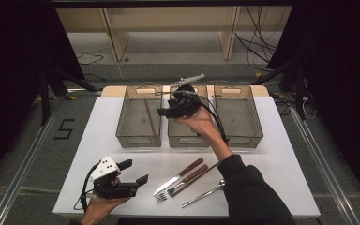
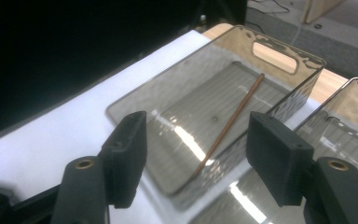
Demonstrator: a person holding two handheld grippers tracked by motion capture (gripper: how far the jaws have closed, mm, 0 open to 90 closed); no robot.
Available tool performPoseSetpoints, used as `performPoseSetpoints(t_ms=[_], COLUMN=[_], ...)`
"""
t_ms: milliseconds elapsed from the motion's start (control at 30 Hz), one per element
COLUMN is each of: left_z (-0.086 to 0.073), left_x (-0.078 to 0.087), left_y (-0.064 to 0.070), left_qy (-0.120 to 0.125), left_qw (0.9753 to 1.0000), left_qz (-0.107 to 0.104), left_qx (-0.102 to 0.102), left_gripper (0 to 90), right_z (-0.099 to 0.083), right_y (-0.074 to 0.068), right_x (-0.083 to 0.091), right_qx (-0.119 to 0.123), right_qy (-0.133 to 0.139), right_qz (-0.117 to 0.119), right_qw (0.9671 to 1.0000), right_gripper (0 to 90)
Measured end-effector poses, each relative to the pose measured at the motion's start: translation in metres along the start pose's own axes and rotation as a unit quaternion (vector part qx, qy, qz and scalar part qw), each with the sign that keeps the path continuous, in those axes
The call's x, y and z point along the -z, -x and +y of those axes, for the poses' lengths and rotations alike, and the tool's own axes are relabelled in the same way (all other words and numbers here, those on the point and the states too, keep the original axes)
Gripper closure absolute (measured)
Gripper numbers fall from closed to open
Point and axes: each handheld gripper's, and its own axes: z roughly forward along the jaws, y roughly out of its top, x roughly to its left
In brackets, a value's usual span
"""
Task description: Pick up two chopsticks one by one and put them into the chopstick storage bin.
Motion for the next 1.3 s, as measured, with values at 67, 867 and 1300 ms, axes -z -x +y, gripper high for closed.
performPoseSetpoints(t_ms=[67, 867, 1300], left_z=[0.000, -0.001, -0.001], left_x=[0.000, -0.001, -0.001], left_y=[0.000, -0.001, 0.000], left_qy=[-0.001, -0.003, -0.003], left_qw=[1.0000, 1.0000, 1.0000], left_qz=[0.000, 0.003, 0.004], left_qx=[0.000, 0.002, 0.001], left_gripper=[15.6, 15.6, 15.6], right_z=[-0.005, -0.094, -0.132], right_y=[-0.004, -0.031, -0.021], right_x=[0.011, 0.060, 0.050], right_qx=[0.013, 0.128, 0.160], right_qy=[-0.005, -0.132, -0.224], right_qz=[0.004, 0.050, 0.032], right_qw=[0.9999, 0.9815, 0.9607], right_gripper=[37.5, 30.2, 26.5])
